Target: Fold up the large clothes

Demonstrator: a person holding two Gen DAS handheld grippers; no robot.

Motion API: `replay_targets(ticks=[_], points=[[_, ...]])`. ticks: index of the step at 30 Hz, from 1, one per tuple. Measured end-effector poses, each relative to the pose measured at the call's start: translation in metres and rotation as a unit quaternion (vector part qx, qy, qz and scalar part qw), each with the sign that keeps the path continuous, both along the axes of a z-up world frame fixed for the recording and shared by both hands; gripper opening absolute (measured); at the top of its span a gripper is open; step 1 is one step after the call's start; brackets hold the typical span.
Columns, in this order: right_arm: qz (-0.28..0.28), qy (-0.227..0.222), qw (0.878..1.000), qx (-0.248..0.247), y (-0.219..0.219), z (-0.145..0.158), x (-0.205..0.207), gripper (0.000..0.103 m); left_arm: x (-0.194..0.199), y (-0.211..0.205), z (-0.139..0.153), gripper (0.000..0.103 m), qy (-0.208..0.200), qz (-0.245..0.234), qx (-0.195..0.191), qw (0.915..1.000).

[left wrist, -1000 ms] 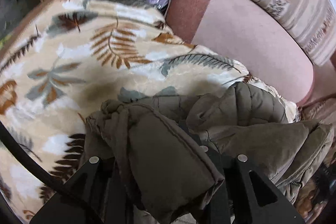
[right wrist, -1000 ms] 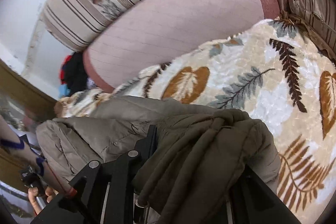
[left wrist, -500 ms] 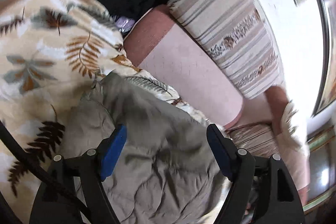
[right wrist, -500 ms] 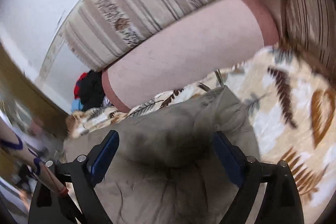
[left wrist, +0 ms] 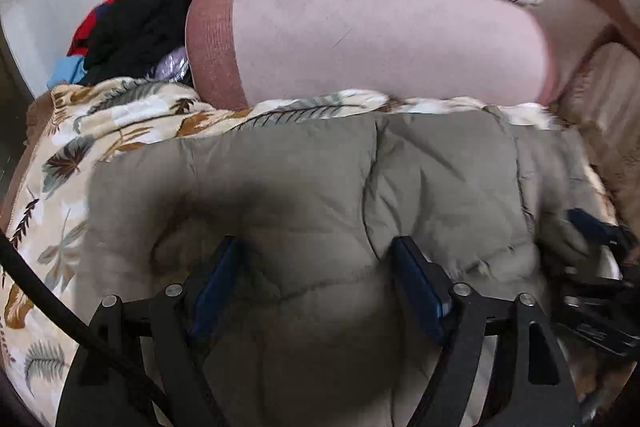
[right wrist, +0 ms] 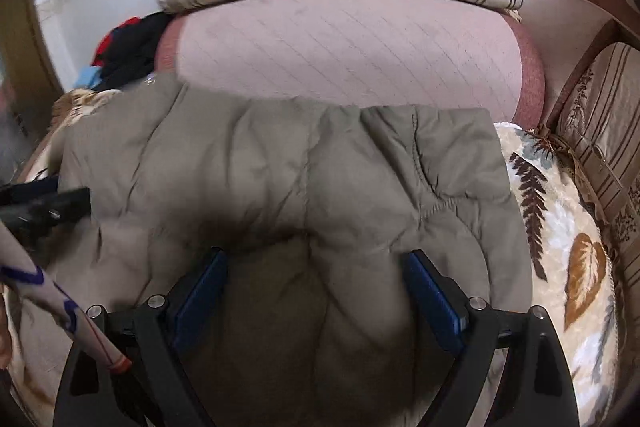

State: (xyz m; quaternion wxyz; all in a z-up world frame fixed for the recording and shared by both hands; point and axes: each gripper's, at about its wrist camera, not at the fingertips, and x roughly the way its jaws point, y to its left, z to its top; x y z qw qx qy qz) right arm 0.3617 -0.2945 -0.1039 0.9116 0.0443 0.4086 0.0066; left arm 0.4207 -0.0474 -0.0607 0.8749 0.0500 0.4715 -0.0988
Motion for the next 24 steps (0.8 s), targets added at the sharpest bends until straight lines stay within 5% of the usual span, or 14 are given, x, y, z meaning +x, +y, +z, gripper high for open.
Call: replay_targets(ticks=[6,15,20,24], points=[[-0.015,0.009,1.000,0.021,-0.022,-0.020,0.063,0.094,0.067,-0.002,-0.029,0.093,0.015,0.024,-0.017,0.9994],[-0.026,0.033,0.993,0.110,-0.048,-0.048,0.105,0.102,0.106,-0.002,-0.047,0.101,0.031,0.036,-0.046,0.9978],[-0.029,0.042,0.995,0.082,-0.044,-0.036,0.100,0.101,0.098,0.014,-0.026,0.099,0.035,0.051,-0.070,0.9956],[-0.027,-0.003,0.997,0.074,-0.046,-0.002,0.063,0.098,0.070,0.055,0.006,0.099,0.005,0.069,-0.089,0.9936]])
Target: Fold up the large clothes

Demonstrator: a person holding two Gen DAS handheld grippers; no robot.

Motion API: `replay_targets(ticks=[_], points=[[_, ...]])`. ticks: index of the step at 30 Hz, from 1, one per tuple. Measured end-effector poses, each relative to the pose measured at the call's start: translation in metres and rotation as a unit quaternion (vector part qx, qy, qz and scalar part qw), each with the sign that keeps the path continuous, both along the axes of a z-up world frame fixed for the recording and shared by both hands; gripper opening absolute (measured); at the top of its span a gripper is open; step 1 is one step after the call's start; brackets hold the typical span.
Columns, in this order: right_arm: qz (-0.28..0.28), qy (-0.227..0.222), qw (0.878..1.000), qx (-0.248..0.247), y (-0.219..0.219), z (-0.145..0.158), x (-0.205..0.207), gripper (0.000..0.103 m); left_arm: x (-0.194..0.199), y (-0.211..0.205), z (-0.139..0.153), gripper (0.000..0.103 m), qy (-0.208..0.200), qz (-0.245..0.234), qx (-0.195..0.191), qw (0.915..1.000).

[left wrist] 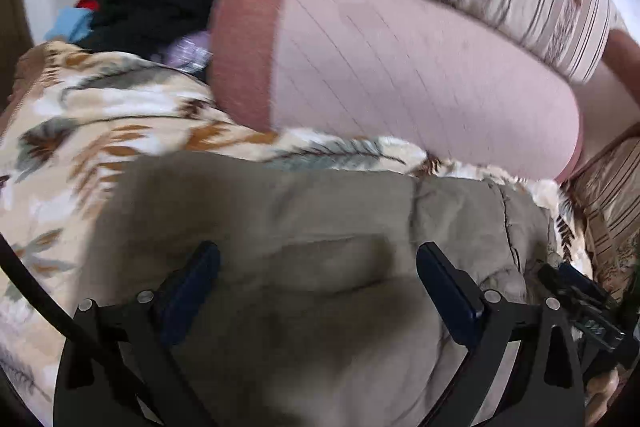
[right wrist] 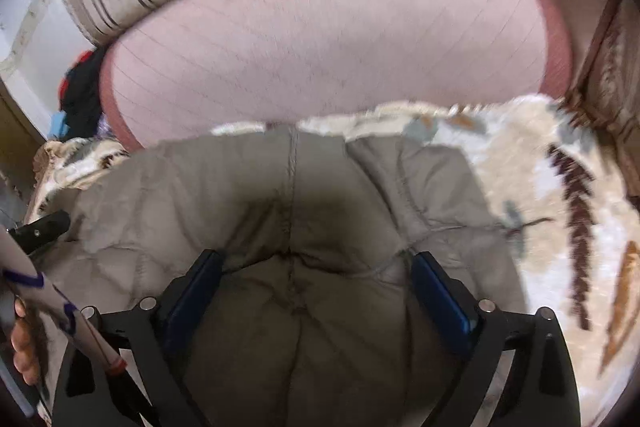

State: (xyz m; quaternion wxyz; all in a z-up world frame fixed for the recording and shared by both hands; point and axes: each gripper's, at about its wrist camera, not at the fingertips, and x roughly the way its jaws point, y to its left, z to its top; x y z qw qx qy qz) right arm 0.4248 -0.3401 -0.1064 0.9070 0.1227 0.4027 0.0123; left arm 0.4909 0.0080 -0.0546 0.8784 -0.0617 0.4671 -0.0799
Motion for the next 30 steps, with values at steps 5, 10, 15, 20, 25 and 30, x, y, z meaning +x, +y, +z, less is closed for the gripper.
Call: replay_targets(ticks=[5,10,15,20,25,30], points=[[-0.015,-0.013,0.999,-0.046,-0.009,-0.003,-0.039,0.098,-0.014,0.069,-0.015,0.099,0.011,0.053,0.029,0.9981],[-0.061,0.023,0.998,0.000,-0.044,-0.036,-0.031,0.099,-0.002,0.117,-0.056,0.099,0.060,0.107,-0.007,0.9925],[-0.088,0.042,0.995,0.013,-0.056,-0.038,-0.027,0.101,-0.003,0.134,-0.055,0.098,0.070,0.126,-0.045,0.9885],[-0.086,0.002,0.996,-0.028,-0.053,0.000,-0.073,0.101,-0.039,0.132,-0.009,0.098,0.015,0.117,-0.006,0.9930],[-0.084,-0.006,0.996,-0.020,-0.059,0.012,-0.137,0.101,-0.103,0.136,0.025,0.098,-0.029,0.122,0.023,0.9918],[-0.093,0.021,0.995,0.012,-0.077,-0.007,-0.183,0.101,-0.149,0.153,0.010,0.098,0.004,0.105,-0.033,0.9939]])
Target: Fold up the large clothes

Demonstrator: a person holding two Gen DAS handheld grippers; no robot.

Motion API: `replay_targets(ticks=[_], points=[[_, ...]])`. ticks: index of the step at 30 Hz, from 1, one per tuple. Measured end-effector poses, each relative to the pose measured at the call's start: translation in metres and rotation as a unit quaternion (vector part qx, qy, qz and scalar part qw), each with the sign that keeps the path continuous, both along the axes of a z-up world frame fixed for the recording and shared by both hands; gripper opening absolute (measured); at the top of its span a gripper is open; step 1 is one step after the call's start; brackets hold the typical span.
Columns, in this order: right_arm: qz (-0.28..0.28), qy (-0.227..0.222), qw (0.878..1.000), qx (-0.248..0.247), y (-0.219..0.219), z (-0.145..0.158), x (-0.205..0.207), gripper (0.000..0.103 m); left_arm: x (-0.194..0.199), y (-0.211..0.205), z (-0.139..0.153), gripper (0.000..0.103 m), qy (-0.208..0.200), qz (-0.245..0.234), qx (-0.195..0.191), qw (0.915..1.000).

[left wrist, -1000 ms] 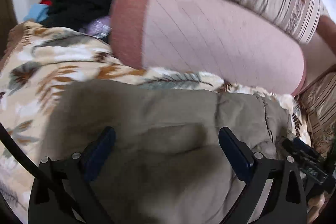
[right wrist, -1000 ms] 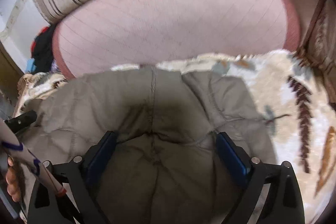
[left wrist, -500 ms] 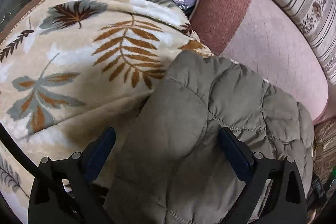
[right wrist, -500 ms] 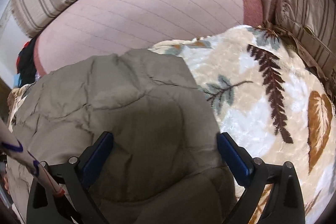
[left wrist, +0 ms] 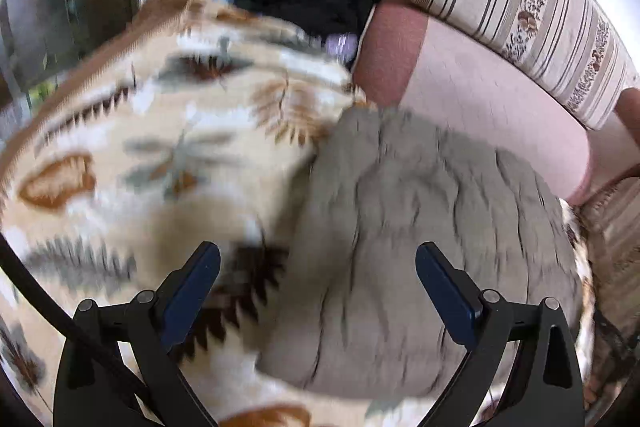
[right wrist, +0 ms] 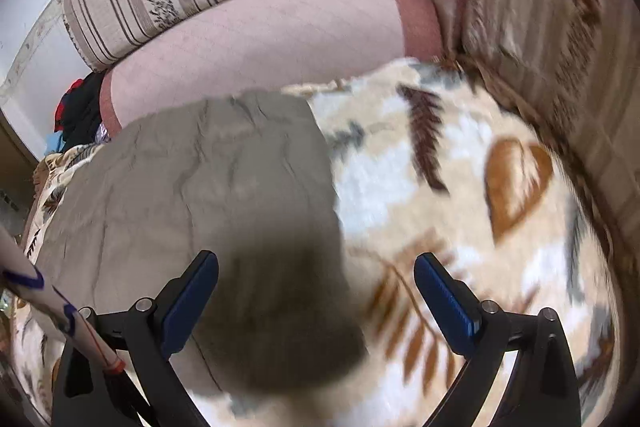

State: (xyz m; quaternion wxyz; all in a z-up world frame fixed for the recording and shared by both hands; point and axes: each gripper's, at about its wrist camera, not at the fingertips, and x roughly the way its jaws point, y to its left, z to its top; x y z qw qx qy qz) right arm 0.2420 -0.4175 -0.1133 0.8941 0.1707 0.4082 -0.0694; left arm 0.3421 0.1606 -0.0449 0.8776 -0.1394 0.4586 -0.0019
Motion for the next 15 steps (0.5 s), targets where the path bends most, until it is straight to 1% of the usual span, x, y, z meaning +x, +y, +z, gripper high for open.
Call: replay_targets(ticks=[1,3,5,6,7,8,10,13,14,15], points=[[-0.006,0.006,1.000,0.009,-0.006,-0.006,-0.006,0.101,-0.007,0.006,-0.009,0.098,0.011,-0.002,-0.020,0.9997],[-0.010,0.017,0.998,0.053,-0.018,-0.019,-0.012,0.101,-0.014,0.015,-0.025,0.098,0.028,-0.005,-0.062,0.9977],[-0.008,0.025,0.995,0.100,-0.027,-0.032,-0.013,0.101,-0.021,0.022,-0.041,0.098,0.037,-0.015,-0.114,0.9927],[-0.005,0.029,0.992,0.120,-0.029,-0.038,-0.011,0.101,-0.022,0.023,-0.049,0.098,0.043,-0.028,-0.135,0.9895],[0.001,0.035,0.989,0.145,-0.031,-0.047,-0.005,0.101,-0.021,0.022,-0.059,0.098,0.050,-0.046,-0.151,0.9862],[0.005,0.041,0.986,0.160,-0.030,-0.053,0.000,0.101,-0.018,0.021,-0.067,0.098,0.056,-0.058,-0.158,0.9842],[0.017,0.048,0.980,0.191,-0.029,-0.069,0.012,0.101,-0.012,0.017,-0.082,0.098,0.063,-0.066,-0.169,0.9813],[0.040,0.047,0.967,0.245,-0.020,-0.087,0.033,0.101,0.009,0.007,-0.100,0.098,0.082,-0.088,-0.232,0.9653],[0.054,0.048,0.961,0.266,-0.014,-0.090,0.042,0.097,0.018,0.002,-0.102,0.098,0.088,-0.090,-0.242,0.9621],[0.066,0.049,0.956,0.283,-0.009,-0.090,0.050,0.089,0.026,-0.003,-0.101,0.096,0.090,-0.095,-0.242,0.9614]])
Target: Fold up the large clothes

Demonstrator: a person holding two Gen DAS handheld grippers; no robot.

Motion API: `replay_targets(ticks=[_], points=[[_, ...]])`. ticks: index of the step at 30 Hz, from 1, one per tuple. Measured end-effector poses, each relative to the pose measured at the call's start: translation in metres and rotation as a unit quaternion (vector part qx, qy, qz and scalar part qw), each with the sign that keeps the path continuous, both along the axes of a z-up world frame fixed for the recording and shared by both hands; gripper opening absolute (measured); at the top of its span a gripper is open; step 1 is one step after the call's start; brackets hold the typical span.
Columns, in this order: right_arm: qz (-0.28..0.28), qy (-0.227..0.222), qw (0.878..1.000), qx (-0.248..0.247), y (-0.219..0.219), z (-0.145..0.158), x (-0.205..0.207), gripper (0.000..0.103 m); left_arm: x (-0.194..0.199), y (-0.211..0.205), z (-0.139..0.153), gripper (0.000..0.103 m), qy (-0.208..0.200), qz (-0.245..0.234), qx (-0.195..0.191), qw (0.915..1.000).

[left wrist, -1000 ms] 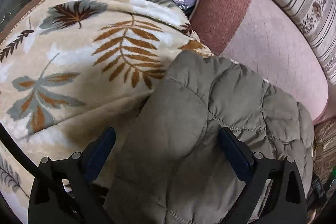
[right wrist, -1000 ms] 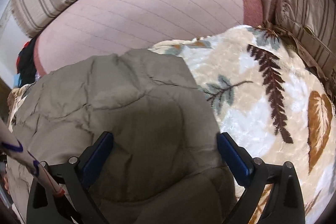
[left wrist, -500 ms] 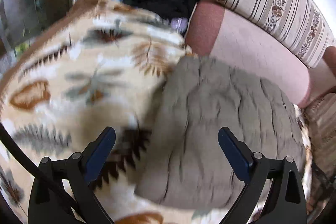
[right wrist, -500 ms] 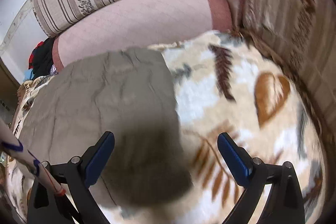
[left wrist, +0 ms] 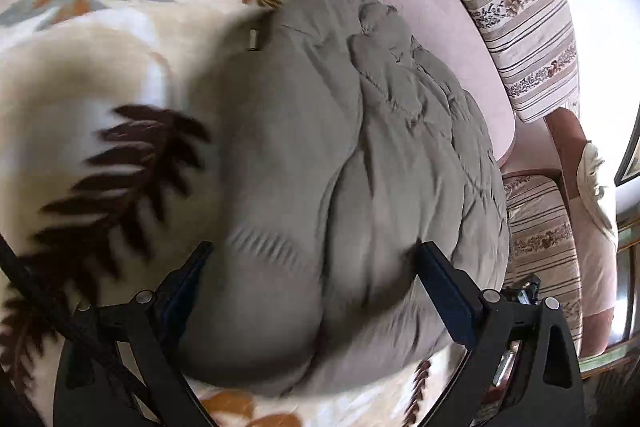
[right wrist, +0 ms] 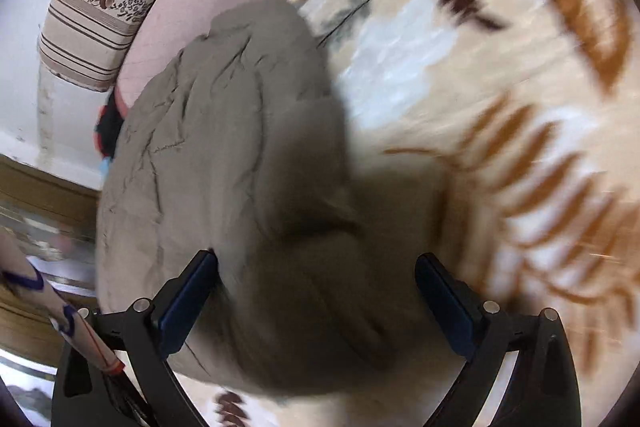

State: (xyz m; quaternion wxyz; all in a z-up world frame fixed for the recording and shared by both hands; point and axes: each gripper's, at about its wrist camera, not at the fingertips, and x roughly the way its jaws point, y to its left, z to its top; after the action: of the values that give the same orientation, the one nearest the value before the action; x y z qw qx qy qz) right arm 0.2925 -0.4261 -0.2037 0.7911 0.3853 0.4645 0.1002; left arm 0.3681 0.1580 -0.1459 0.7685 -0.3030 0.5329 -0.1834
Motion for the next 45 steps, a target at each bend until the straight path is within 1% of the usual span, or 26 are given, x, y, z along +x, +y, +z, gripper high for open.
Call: replay_targets(ticks=[1,3,4,5,8,10,12,14,15,17,21,23,26,27,28,29,30,32,34,36,37,39,40,42,44,45], points=[[0.004,0.000,1.000,0.013,0.003,0.002,0.005,0.067,0.009,-0.007,0.006,0.089,-0.003,-0.003,0.013,0.9999],[0.011,-0.013,1.000,-0.002,0.007,0.020,0.017,0.053,0.026,-0.017,0.026,0.078,-0.025,-0.008,0.048,0.9985],[0.015,-0.024,1.000,-0.009,0.007,0.029,0.022,0.047,0.033,-0.019,0.035,0.073,-0.033,-0.009,0.056,0.9978],[0.013,-0.033,0.999,-0.011,0.005,0.035,0.026,0.045,0.040,-0.020,0.041,0.071,-0.037,-0.008,0.061,0.9974],[0.005,-0.031,0.999,-0.006,0.005,0.029,0.034,0.045,0.054,-0.022,0.040,0.071,-0.030,-0.006,0.076,0.9966],[0.001,-0.029,1.000,-0.001,0.005,0.019,0.030,0.047,0.049,-0.023,0.032,0.075,-0.027,-0.004,0.092,0.9954],[-0.008,-0.029,1.000,0.006,0.001,0.011,0.024,0.057,0.044,-0.017,0.025,0.080,-0.020,0.007,0.091,0.9957],[-0.026,-0.014,1.000,-0.003,-0.003,0.006,0.019,0.083,0.039,-0.013,0.027,0.080,-0.017,0.015,0.086,0.9961],[-0.034,-0.013,0.999,-0.008,-0.005,0.008,0.014,0.084,0.037,-0.013,0.031,0.080,-0.020,0.017,0.093,0.9953],[-0.046,-0.020,0.998,-0.026,-0.010,0.020,0.003,0.084,0.028,-0.017,0.050,0.080,-0.039,0.020,0.130,0.9905],[-0.073,-0.039,0.991,-0.107,-0.017,0.052,-0.030,0.084,-0.005,-0.022,0.088,0.080,-0.082,0.032,0.209,0.9738],[-0.090,-0.045,0.981,-0.164,-0.016,0.068,-0.051,0.084,-0.025,-0.021,0.096,0.080,-0.088,0.042,0.240,0.9659],[-0.088,-0.066,0.968,-0.225,0.006,0.088,-0.072,0.082,-0.051,-0.018,0.096,0.080,-0.086,0.055,0.255,0.9616],[-0.080,-0.073,0.967,-0.232,0.014,0.092,-0.074,0.079,-0.060,-0.018,0.095,0.080,-0.087,0.059,0.259,0.9602],[-0.071,-0.077,0.966,-0.237,0.023,0.094,-0.076,0.073,-0.070,-0.020,0.094,0.080,-0.088,0.065,0.267,0.9573],[-0.058,-0.081,0.966,-0.240,0.033,0.094,-0.074,0.069,-0.080,-0.021,0.095,0.080,-0.091,0.074,0.277,0.9535],[-0.046,-0.081,0.967,-0.239,0.043,0.092,-0.067,0.068,-0.087,-0.024,0.096,0.080,-0.096,0.080,0.283,0.9509],[-0.036,-0.064,0.968,-0.240,0.055,0.079,-0.050,0.060,-0.108,-0.028,0.103,0.080,-0.111,0.096,0.299,0.9429],[-0.038,-0.038,0.960,-0.275,0.059,0.060,-0.036,0.060,-0.126,-0.032,0.112,0.080,-0.130,0.118,0.327,0.9287],[-0.046,-0.010,0.960,-0.276,0.052,0.044,-0.030,0.060,-0.144,-0.032,0.123,0.081,-0.147,0.139,0.357,0.9120],[-0.054,-0.002,0.963,-0.264,0.044,0.040,-0.029,0.060,-0.155,-0.031,0.129,0.085,-0.158,0.152,0.370,0.9027],[-0.065,0.004,0.963,-0.263,0.037,0.040,-0.030,0.063,-0.169,-0.026,0.140,0.090,-0.176,0.175,0.380,0.8909],[-0.075,0.006,0.958,-0.276,0.033,0.042,-0.033,0.069,-0.178,-0.023,0.147,0.091,-0.186,0.192,0.383,0.8841],[-0.087,0.008,0.955,-0.283,0.028,0.047,-0.042,0.069,-0.189,-0.018,0.156,0.092,-0.198,0.210,0.387,0.8756],[-0.097,0.002,0.951,-0.293,0.027,0.055,-0.058,0.070,-0.201,-0.017,0.164,0.093,-0.206,0.229,0.400,0.8629],[-0.096,-0.004,0.948,-0.302,0.031,0.061,-0.067,0.070,-0.206,-0.017,0.168,0.093,-0.210,0.236,0.402,0.8593]])
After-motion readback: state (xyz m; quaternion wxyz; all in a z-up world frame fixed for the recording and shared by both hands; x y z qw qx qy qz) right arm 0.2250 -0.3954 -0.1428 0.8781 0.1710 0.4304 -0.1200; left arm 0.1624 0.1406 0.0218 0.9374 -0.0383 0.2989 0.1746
